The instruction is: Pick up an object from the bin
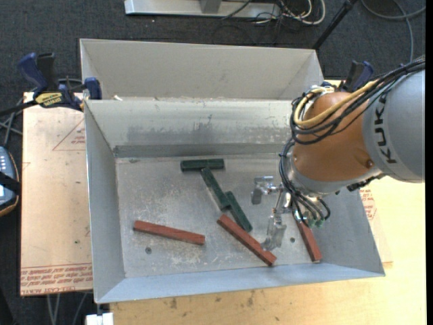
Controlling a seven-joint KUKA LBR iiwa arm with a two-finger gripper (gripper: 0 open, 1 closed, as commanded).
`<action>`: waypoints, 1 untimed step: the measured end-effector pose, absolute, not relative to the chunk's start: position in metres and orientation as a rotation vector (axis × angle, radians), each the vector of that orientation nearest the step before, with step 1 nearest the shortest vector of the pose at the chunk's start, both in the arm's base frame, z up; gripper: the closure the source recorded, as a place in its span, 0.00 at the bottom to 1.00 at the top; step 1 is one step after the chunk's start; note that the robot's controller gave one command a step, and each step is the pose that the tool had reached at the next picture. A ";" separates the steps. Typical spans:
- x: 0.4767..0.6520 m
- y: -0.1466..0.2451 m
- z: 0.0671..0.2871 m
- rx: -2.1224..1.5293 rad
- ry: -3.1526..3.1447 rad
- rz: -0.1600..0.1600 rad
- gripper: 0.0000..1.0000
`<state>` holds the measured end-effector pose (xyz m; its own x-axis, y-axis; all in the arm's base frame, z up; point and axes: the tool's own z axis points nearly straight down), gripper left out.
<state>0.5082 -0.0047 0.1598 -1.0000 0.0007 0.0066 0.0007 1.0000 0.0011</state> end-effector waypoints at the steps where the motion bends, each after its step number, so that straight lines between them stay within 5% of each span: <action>1: 0.510 -0.005 0.163 -0.001 -3.142 -0.001 0.00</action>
Offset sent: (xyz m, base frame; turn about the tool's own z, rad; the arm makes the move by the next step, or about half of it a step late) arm -0.0076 -0.0097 -0.0898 0.2588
